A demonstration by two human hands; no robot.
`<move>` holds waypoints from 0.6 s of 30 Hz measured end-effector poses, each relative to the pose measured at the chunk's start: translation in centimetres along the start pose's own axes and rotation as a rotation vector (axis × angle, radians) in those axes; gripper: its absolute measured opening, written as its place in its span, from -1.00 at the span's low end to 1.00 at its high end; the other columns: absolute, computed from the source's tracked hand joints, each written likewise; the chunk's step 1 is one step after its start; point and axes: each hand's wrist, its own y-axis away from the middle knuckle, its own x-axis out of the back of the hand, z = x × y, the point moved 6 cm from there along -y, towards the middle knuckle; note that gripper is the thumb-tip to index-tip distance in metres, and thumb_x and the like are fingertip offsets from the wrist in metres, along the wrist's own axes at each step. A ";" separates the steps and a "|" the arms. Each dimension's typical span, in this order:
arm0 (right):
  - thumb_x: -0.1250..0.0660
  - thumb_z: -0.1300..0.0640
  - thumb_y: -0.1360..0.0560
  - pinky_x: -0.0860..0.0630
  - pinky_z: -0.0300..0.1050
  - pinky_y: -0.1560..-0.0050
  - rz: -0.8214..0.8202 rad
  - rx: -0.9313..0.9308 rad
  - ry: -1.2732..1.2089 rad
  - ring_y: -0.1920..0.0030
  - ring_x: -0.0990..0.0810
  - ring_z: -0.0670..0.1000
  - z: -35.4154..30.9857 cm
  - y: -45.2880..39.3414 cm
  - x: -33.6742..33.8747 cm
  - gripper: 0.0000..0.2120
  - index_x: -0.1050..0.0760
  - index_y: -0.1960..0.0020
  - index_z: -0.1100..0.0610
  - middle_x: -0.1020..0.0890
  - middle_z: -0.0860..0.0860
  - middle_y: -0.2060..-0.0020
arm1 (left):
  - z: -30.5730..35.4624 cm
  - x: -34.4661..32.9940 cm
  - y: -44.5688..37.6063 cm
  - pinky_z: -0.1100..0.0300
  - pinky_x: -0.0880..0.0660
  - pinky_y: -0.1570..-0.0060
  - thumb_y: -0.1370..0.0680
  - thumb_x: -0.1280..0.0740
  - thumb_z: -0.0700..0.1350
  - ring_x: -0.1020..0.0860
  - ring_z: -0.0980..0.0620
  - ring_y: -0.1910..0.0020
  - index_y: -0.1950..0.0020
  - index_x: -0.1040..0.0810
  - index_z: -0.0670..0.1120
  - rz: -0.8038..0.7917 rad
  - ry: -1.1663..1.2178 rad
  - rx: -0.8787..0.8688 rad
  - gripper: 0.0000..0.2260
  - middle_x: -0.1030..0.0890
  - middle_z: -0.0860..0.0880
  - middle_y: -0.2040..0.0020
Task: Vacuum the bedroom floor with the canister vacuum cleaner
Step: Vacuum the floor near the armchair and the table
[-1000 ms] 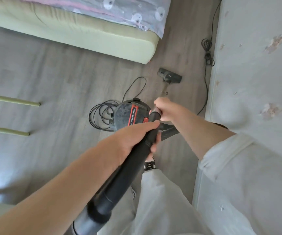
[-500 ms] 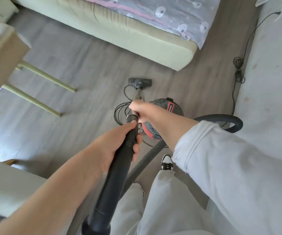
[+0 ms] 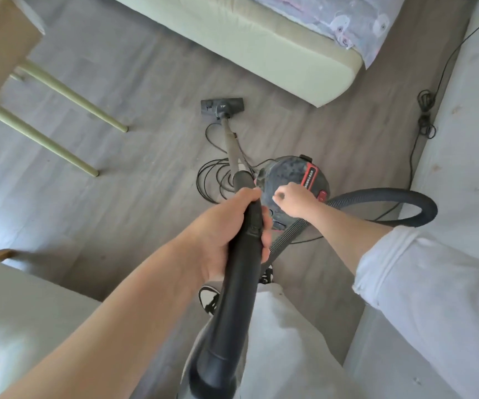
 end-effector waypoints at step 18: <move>-0.25 -0.16 -0.56 -0.05 0.35 -0.43 0.023 0.062 0.517 -0.50 -0.11 0.30 11.6 -8.1 -4.3 -0.68 -0.44 -0.25 -0.05 -0.37 0.02 -0.36 | -0.3 -3.3 -12.8 0.21 -0.49 0.51 -0.56 -0.34 0.29 -0.45 0.03 0.55 0.16 -0.51 -0.06 0.036 0.071 0.004 -0.59 -0.52 0.02 0.38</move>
